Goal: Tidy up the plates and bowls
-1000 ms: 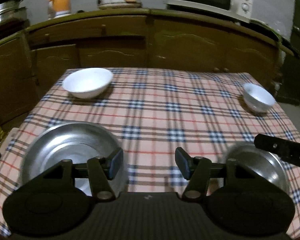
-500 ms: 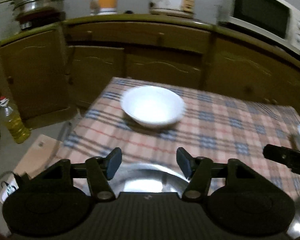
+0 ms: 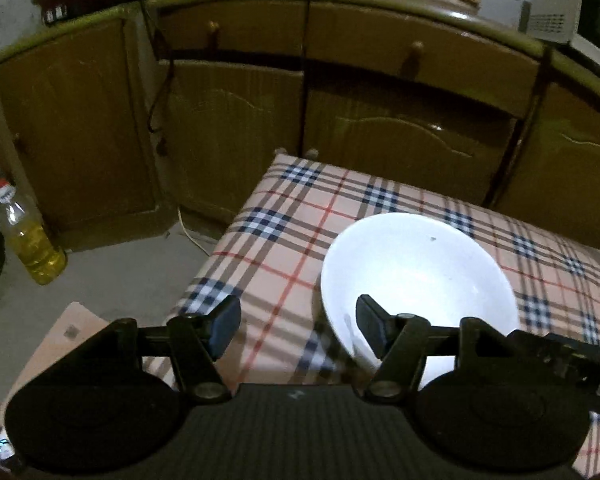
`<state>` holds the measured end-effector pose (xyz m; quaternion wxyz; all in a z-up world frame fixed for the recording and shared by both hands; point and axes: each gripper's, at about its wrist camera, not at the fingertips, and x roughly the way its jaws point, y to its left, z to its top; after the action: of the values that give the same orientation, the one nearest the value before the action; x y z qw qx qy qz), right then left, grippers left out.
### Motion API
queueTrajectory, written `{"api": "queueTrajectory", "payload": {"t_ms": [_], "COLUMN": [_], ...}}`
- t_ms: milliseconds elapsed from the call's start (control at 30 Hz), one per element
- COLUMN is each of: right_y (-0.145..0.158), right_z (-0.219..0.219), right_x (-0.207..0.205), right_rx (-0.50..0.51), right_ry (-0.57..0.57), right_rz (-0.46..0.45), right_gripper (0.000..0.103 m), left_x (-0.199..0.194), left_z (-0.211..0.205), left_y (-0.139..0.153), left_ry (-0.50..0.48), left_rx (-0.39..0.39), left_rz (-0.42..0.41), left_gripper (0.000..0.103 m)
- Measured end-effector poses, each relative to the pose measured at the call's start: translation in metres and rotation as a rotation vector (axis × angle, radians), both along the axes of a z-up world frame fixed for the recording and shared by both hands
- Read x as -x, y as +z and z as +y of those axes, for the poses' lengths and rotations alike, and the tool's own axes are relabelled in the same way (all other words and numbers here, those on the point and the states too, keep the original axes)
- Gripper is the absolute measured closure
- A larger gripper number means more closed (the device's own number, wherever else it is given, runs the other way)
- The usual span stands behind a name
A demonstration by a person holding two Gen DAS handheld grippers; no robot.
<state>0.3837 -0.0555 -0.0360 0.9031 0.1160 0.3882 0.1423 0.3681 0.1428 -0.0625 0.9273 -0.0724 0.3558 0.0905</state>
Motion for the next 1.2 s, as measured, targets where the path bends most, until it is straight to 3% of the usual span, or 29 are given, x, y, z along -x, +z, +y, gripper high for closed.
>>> {"api": "queueTrajectory", "payload": {"t_ms": [133, 200, 267, 533, 933, 1200], "right_y": [-0.017, -0.021, -0.020, 0.005, 0.084, 0.123], "right_z": [-0.002, 0.001, 0.005, -0.005, -0.063, -0.103], "right_x": [-0.024, -0.032, -0.032, 0.005, 0.100, 0.167], "right_rx": [-0.053, -0.061, -0.070, -0.020, -0.017, 0.023], "right_ry": [-0.029, -0.006, 0.041, 0.039, -0.020, -0.061], "right_rz": [0.048, 0.063, 0.057, 0.006, -0.103, -0.182], "right_gripper": [0.045, 0.052, 0.086, 0.083, 0.083, 0.083], "left_x": [-0.017, -0.021, -0.020, 0.014, 0.105, 0.154], "left_z": [0.005, 0.006, 0.000, -0.019, -0.084, -0.128], "left_y": [-0.015, -0.016, -0.014, 0.001, 0.071, 0.092], "left_ry": [-0.019, -0.036, -0.063, -0.068, -0.127, -0.179], "left_rx": [0.048, 0.089, 0.089, 0.096, 0.035, 0.033], "left_rz": [0.019, 0.010, 0.003, -0.015, -0.115, -0.147], "left_gripper": [0.055, 0.073, 0.086, 0.087, 0.086, 0.085]}}
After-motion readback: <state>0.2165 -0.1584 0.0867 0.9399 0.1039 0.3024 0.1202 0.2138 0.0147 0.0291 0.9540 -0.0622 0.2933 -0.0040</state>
